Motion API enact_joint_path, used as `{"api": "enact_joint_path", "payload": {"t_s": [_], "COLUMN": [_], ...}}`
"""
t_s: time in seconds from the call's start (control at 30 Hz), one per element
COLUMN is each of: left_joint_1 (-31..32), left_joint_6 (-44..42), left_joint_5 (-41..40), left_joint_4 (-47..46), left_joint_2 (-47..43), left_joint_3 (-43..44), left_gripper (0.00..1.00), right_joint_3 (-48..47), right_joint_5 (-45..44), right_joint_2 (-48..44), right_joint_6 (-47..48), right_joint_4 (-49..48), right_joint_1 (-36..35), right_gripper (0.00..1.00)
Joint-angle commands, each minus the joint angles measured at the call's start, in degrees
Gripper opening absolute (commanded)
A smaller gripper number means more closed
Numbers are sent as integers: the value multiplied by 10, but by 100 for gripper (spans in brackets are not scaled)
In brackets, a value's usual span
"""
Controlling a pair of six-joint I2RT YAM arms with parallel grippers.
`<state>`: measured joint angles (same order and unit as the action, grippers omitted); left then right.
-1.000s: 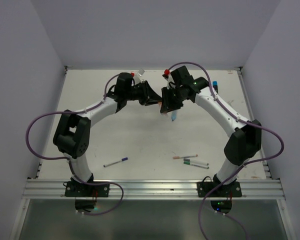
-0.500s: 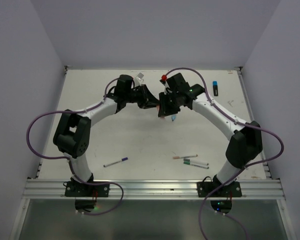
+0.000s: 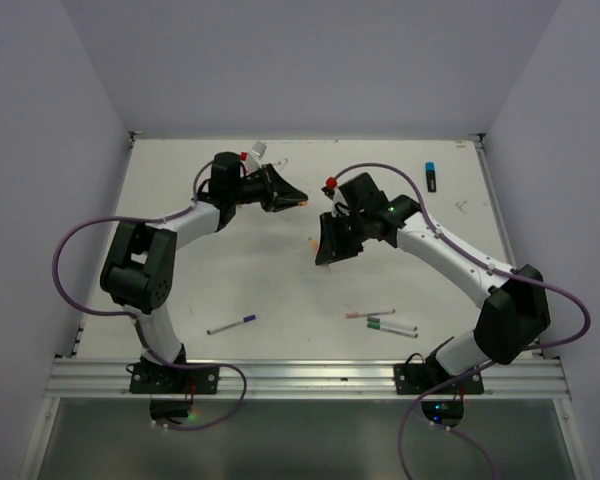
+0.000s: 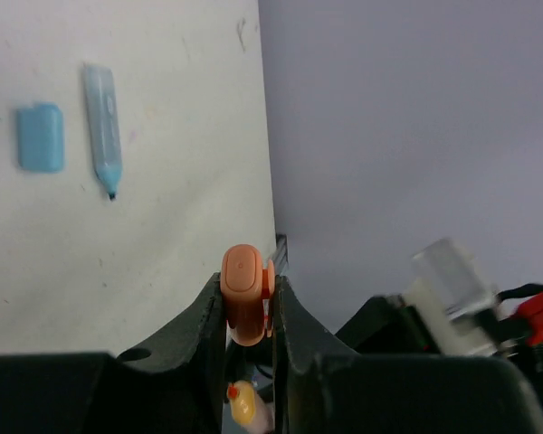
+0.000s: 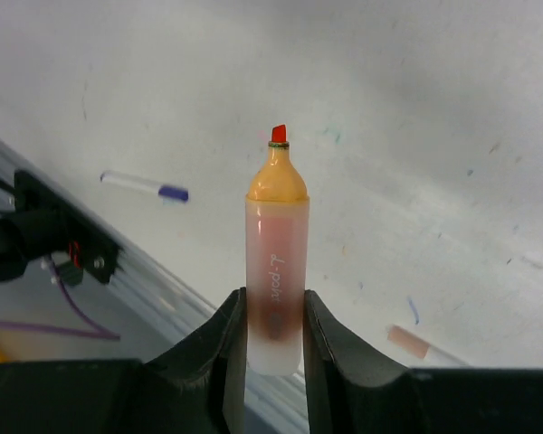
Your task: Open the pen caps
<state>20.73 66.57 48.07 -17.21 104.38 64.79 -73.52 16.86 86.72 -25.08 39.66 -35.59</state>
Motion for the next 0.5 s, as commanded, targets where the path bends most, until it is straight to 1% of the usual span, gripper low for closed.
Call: {"api": "enact_joint_path", "payload": {"t_s": [0.0, 0.1, 0.2, 0.23, 0.27, 0.3, 0.33, 0.37, 0.4, 0.43, 0.47], "left_joint_1": [-51, -57, -57, -56, -55, -53, -50, -43, -39, -33, -23], "left_joint_6": [-9, -29, -63, -80, -123, -143, -180, -199, -218, -252, -266], "left_joint_5": [-50, -64, -58, -58, -58, -48, -42, -42, -44, -47, -63], "left_joint_4": [-99, -65, -32, 26, 60, 116, 148, 175, 237, 255, 273], "left_joint_2": [-14, -23, -10, -5, 10, 20, 46, 58, 69, 86, 93], "left_joint_3": [11, 22, 50, 64, 78, 110, 126, 146, 160, 183, 193], "left_gripper": [0, 0, 0, 0, 0, 0, 0, 0, 0, 0, 0], "right_joint_3": [21, 39, 35, 29, 20, 14, 1, -3, -7, -9, -14], "right_joint_5": [90, 80, 38, 27, 24, 1, -14, -18, -33, -37, -40], "right_joint_2": [-21, -38, -44, -40, -31, -26, -20, -4, 2, 10, 18], "right_joint_6": [-4, -14, -29, -34, -33, -35, -37, -31, -32, -33, -27], "right_joint_4": [83, 86, 81, 84, 83, 87, 89, 89, 96, 95, 89], "right_joint_1": [-17, -16, -2, 7, 17, 35, 46, 58, 88, 104, 116], "right_gripper": [0, 0, 0, 0, 0, 0, 0, 0, 0, 0, 0]}}
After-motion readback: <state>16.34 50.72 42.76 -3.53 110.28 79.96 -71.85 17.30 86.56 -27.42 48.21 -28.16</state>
